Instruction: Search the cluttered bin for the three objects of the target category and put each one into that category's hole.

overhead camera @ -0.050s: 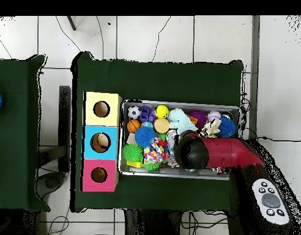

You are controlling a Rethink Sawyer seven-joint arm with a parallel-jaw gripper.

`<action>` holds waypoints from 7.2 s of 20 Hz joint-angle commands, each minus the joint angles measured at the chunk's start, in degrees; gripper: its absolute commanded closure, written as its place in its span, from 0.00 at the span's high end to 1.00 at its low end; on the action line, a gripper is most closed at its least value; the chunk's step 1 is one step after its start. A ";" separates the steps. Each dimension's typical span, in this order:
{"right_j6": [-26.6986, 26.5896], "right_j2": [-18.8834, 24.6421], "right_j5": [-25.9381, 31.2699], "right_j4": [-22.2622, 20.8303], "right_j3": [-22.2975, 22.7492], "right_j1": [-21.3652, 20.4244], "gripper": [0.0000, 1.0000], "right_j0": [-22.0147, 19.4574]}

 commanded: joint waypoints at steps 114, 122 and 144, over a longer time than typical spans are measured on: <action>-8.92 14.00 -1.54 -10.60 1.78 2.12 1.00 -8.93; -6.12 15.95 3.62 -5.85 4.19 -3.01 1.00 -8.97; 7.98 11.31 -7.99 -6.53 8.08 0.51 1.00 2.74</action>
